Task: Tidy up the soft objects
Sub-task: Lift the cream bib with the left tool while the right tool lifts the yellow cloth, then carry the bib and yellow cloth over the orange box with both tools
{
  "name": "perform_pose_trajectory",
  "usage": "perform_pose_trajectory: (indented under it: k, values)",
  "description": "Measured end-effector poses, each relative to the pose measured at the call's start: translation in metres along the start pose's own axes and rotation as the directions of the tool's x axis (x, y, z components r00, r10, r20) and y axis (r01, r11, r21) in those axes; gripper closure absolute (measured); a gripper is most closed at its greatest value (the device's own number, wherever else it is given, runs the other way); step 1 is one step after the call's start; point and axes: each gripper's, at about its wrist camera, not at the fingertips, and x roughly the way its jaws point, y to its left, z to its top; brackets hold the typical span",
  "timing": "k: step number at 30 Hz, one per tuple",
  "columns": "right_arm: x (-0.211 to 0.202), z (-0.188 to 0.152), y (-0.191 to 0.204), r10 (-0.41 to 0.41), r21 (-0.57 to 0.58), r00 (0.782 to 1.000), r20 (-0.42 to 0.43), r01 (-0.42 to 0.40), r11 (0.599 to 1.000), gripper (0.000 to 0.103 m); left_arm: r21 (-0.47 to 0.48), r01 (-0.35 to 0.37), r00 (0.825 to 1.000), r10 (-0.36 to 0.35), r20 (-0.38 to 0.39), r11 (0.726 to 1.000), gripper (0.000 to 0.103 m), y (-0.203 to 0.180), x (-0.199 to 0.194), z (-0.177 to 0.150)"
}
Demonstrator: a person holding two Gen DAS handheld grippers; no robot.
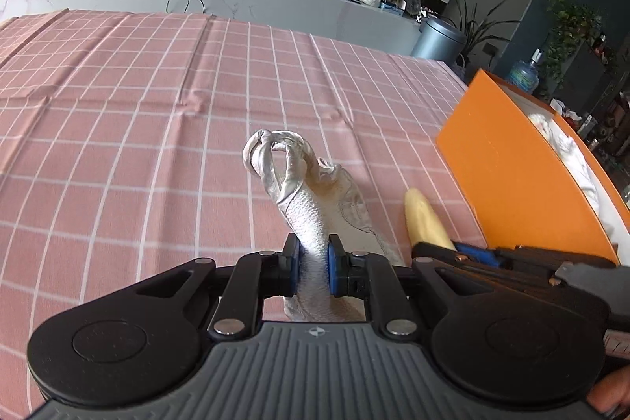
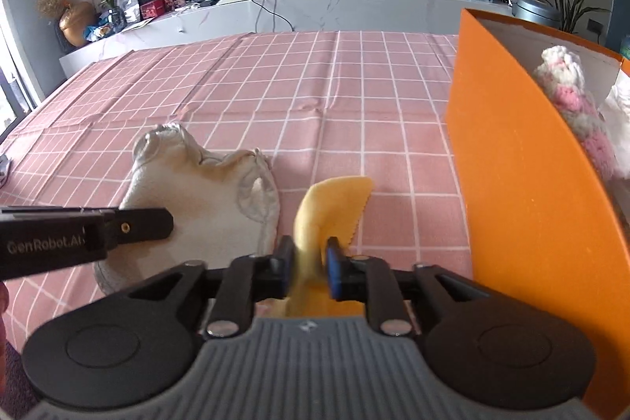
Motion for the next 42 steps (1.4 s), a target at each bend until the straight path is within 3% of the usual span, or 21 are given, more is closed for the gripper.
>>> perform_pose_trajectory:
  k: [2,5,8,11,13,15,16,19,22,25,29,34,42]
  values:
    - [-0.012,-0.004,-0.001,0.003,-0.032,1.0,0.02,-0.002,0.999,0.061,0.009,-0.005,1.0,0.005,-0.001,1.0,0.088,0.0,-0.003,-0.005]
    - [-0.027,-0.015,-0.001,0.032,-0.078,0.999,0.02,-0.03,0.996,0.051,0.017,-0.008,1.0,0.008,0.003,1.0,0.088,0.002,-0.008,-0.009]
    - [-0.029,-0.028,0.004,0.035,-0.122,0.999,0.009,-0.033,0.992,0.032,0.011,-0.01,1.0,0.01,0.001,1.0,0.088,0.004,-0.01,-0.013]
    - [-0.02,-0.031,0.008,-0.005,-0.12,1.0,0.012,0.007,0.993,0.028,0.009,-0.017,1.0,0.017,0.001,1.0,0.088,0.005,-0.011,-0.017]
    - [-0.015,-0.029,0.007,-0.002,-0.084,1.0,0.005,0.002,0.997,0.03,0.011,-0.021,1.0,0.021,0.005,1.0,0.088,0.007,-0.012,-0.018]
    - [-0.008,-0.028,0.004,-0.013,-0.043,1.0,-0.006,0.013,0.999,0.043,0.011,-0.029,1.0,0.029,0.01,1.0,0.088,0.009,-0.015,-0.019]
    - [-0.005,-0.029,0.002,-0.022,-0.03,1.0,-0.014,0.022,0.999,0.045,0.005,-0.029,1.0,0.029,0.01,1.0,0.088,0.011,-0.016,-0.019]
    - [-0.002,-0.03,0.005,-0.045,-0.063,0.999,0.011,0.045,0.997,0.05,-0.004,-0.029,1.0,0.029,0.01,1.0,0.088,0.014,-0.015,-0.019]
    - [-0.002,-0.033,0.011,-0.051,-0.112,0.998,0.033,0.054,0.992,0.072,0.0,-0.024,1.0,0.024,0.008,1.0,0.088,0.012,-0.014,-0.019]
    - [-0.002,-0.033,0.013,-0.077,-0.14,0.996,0.041,0.082,0.987,0.101,0.005,-0.019,1.0,0.019,0.01,1.0,0.088,0.009,-0.015,-0.019]
    - [-0.007,-0.03,0.008,-0.063,-0.11,0.997,0.033,0.066,0.992,0.103,0.01,-0.018,1.0,0.018,0.02,1.0,0.088,0.007,-0.019,-0.018]
    - [-0.035,-0.028,0.014,-0.048,-0.15,0.994,0.099,0.063,0.987,0.103,0.032,-0.017,0.999,0.016,0.051,0.999,0.088,-0.004,-0.032,-0.016]
    - [-0.085,-0.012,0.006,-0.015,-0.109,0.974,0.225,0.041,0.993,0.103,0.076,-0.004,0.992,-0.005,0.128,0.997,0.088,-0.031,-0.06,-0.01]
